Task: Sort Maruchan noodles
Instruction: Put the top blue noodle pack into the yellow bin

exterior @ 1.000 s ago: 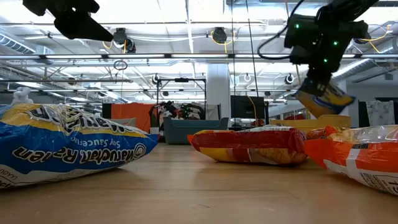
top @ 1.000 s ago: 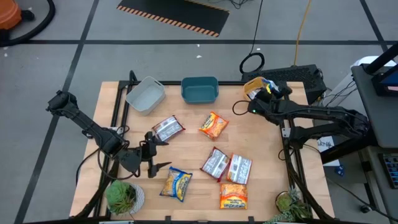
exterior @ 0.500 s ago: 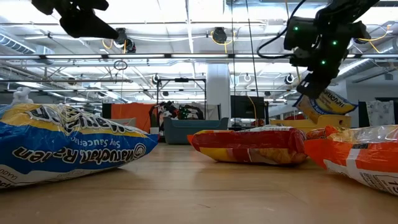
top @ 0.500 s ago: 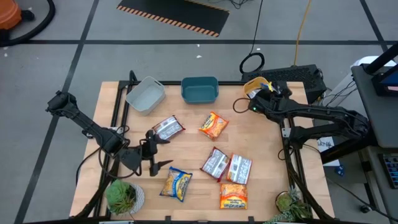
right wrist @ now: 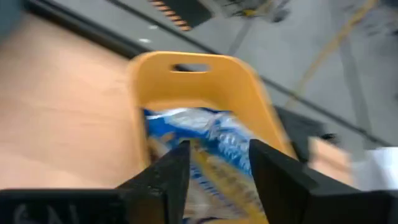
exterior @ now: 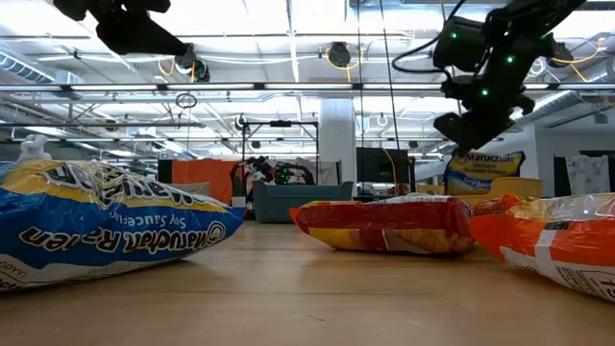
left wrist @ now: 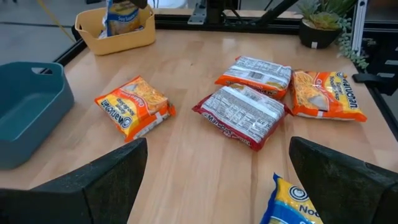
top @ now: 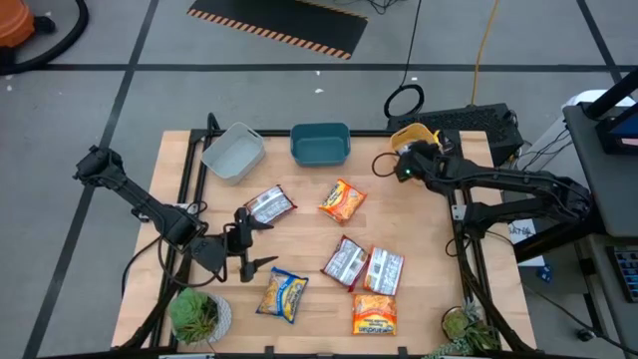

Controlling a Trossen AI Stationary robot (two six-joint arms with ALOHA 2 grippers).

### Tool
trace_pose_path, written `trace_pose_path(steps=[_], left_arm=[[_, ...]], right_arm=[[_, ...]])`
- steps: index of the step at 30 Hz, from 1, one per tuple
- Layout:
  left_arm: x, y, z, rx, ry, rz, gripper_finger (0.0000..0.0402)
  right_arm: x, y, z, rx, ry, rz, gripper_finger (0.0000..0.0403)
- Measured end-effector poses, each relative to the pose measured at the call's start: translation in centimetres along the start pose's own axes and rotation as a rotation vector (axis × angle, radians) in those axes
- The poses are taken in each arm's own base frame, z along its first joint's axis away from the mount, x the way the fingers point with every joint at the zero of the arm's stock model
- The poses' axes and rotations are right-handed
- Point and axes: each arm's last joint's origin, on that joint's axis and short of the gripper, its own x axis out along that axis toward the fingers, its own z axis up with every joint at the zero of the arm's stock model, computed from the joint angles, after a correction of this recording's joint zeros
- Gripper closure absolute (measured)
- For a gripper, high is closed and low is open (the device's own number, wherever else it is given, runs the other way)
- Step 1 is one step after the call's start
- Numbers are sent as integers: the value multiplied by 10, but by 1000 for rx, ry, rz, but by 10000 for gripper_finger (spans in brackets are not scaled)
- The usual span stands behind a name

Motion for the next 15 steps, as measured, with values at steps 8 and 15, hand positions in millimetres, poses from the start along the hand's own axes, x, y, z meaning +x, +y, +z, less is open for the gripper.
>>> trace_pose_path(steps=[8, 15], left_arm=[[0, 0, 0, 0, 0, 0, 7], [0, 0, 0, 0, 0, -1, 7]], right_arm=[[-1, 11, 11, -6, -37, 207, 223], [-1, 7, 15, -67, -120, 55, 226]])
